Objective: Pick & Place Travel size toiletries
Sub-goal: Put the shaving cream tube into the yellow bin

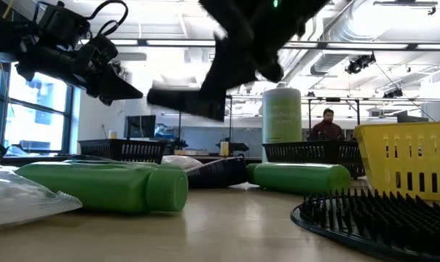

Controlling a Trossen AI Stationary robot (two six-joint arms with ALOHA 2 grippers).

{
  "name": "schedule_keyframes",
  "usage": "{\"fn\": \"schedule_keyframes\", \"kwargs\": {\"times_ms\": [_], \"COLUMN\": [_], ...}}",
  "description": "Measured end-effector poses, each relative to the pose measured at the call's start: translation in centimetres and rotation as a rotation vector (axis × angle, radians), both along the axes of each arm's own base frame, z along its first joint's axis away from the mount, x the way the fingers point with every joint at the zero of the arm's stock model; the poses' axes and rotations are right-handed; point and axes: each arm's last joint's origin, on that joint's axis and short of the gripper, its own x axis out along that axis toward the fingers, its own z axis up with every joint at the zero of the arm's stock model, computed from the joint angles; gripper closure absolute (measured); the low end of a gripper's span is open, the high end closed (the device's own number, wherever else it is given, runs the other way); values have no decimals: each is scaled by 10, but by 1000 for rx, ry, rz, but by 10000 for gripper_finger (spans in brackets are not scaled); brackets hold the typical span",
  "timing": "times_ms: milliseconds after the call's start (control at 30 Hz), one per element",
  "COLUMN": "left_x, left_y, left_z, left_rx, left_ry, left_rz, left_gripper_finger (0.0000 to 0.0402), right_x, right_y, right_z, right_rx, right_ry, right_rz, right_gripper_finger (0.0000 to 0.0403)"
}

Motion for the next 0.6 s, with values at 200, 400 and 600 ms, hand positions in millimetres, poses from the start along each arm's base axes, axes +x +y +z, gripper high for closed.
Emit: {"fn": "schedule_keyframes", "kwargs": {"times_ms": [200, 400, 600], "left_x": [0, 0, 0], "left_y": [0, 0, 0], "left_z": [0, 0, 0], "left_rx": [0, -1, -5], "left_ry": [0, 0, 2], "left_rz": [0, 0, 0], "left_gripper_finger": [402, 402, 402], "right_x": [-10, -24, -50], "right_y": [2, 11, 21], "right_z": [26, 43, 58], "right_rx": [6, 20, 107], "right_ry": [-81, -88, -61], "right_rz": [-47, -35, -89], "right_gripper_finger": [399, 399, 399]}}
